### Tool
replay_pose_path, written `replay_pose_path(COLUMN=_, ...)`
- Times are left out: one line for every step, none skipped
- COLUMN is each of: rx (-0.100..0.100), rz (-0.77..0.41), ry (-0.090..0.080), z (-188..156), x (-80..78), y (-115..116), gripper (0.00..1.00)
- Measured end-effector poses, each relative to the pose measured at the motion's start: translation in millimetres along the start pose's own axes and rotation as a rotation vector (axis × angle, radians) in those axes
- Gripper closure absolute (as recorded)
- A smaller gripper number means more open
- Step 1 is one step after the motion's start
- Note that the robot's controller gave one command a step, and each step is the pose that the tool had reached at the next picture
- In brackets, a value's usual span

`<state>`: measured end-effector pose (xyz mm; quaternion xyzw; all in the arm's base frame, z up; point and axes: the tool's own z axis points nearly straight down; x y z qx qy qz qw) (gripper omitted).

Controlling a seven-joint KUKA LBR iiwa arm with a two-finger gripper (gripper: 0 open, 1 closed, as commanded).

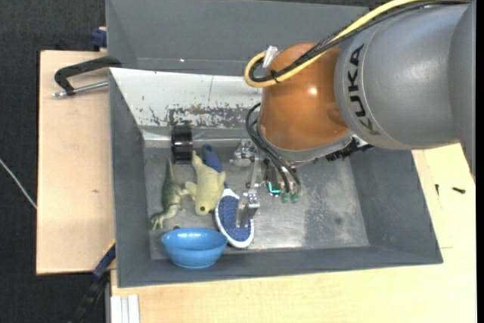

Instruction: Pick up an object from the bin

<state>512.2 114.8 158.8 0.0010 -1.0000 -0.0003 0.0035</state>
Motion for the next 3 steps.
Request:
replay_pose_path(rx=-0.005, rz=0.087, ry=-0.011, z=88, x=0.4, y=6, gripper=0.0)
replay_pose_path(rx=-0.003, rz=0.09, ry=-0.015, z=86, x=-1.0, y=4, gripper=1.0)
replay_pose_path(rx=-0.002, rz=-0.044, ry=-0.019, z=-59, x=-31.7, y=3, gripper=1.0)
